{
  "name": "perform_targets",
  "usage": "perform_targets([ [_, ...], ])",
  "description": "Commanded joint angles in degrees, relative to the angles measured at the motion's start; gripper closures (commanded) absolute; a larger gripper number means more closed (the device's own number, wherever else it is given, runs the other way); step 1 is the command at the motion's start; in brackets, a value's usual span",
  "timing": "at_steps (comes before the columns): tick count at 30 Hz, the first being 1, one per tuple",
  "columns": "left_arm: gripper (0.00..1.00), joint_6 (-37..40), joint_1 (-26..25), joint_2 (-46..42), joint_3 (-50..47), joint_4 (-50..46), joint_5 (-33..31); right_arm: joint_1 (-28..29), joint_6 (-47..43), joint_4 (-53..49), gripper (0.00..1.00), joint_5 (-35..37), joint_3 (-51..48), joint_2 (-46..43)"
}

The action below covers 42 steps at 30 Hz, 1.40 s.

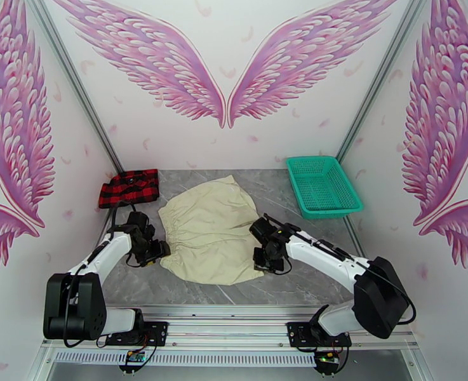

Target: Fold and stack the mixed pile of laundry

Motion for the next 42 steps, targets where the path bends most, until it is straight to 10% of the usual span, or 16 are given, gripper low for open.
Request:
perform_targets([
  [1, 0.32, -1.21, -0.21, -3.22, 0.86, -1.89, -4.47, 0.32, -1.53, -10.27, 0.44, 8.14, -0.60, -2.39],
  [17, 0.32, -8.79, -0.38, -0.88, -6.34, 8.77, 5.46, -0.36, 7.54, 11.58, 0.40, -11.14, -14.42, -6.73],
  [35, 0.54, -11.35, -1.94, -2.40, -9.71, 10.68, 5.90, -0.36, 10.88, 25.42, 0.69, -11.45, -21.96, -3.50],
  [42, 0.82, -11.71, -2.80, -3.50, -9.78, 10.22, 5.14, -0.38, 11.02, 23.47, 0.84, -8.25, -21.57, -5.64],
])
